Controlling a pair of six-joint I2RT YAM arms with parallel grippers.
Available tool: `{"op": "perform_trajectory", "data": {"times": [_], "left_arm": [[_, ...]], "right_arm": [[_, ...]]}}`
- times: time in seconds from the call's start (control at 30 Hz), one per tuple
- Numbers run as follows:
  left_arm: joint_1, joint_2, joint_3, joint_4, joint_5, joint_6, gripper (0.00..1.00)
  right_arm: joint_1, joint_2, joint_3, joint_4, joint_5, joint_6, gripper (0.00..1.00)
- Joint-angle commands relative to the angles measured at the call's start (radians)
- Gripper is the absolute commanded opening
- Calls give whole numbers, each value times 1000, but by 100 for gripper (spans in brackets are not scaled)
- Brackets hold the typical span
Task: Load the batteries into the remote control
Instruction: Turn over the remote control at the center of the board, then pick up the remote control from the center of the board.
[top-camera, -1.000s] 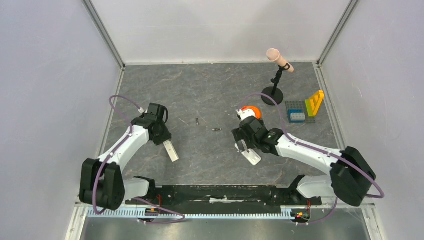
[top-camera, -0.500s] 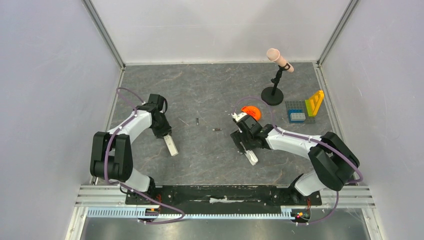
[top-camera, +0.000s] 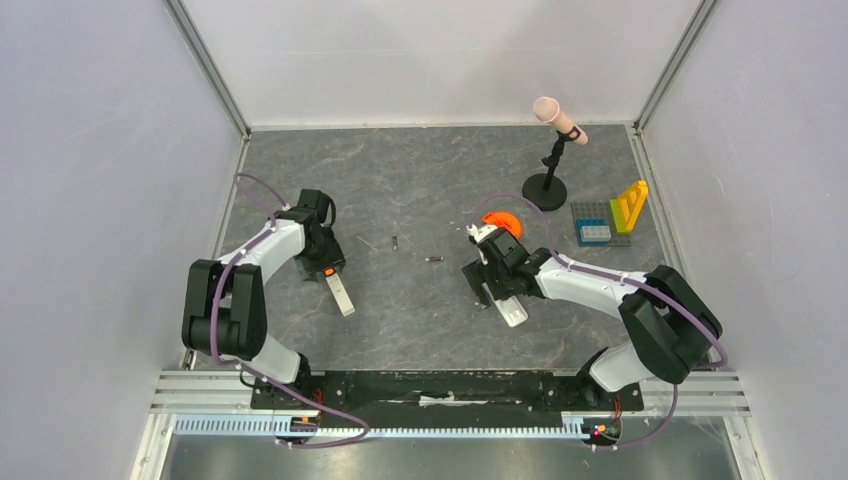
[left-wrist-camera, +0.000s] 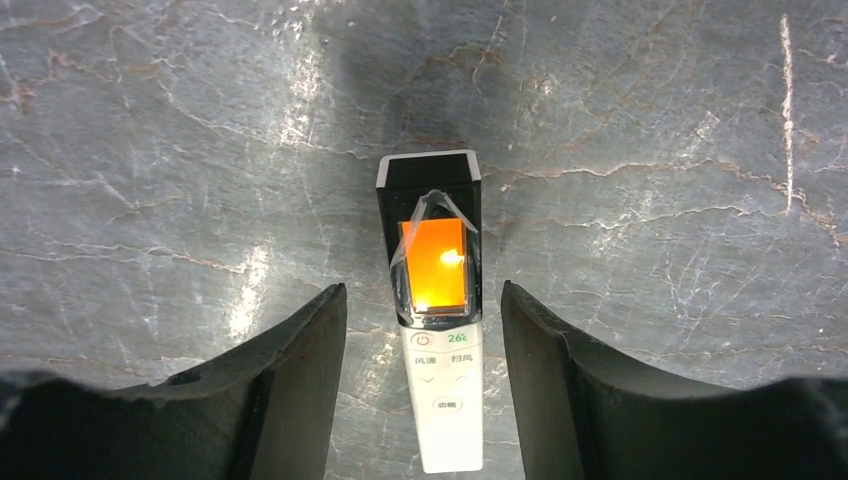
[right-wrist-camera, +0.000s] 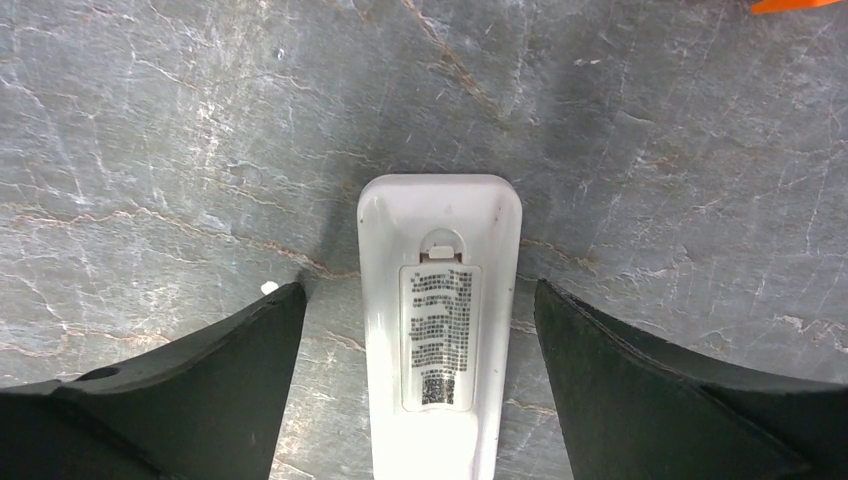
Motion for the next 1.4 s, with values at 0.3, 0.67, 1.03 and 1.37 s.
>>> {"op": "perform_trajectory", "data": {"times": [0.3, 0.67, 1.03, 1.37], "left_arm": [[2, -317, 27, -58, 135, 91, 64], [-90, -673, -220, 179, 471, -97, 62], [-290, -733, -494, 611, 533, -364, 63], [-433, -625, -550, 813, 565, -360, 65]], "right_arm": [[26, 3, -52, -3, 5, 10, 69], [65, -42, -55, 84, -77, 149, 38], [210, -109, -1, 261, -198, 98, 33], [274, -191, -73, 465, -356, 0, 31]]}}
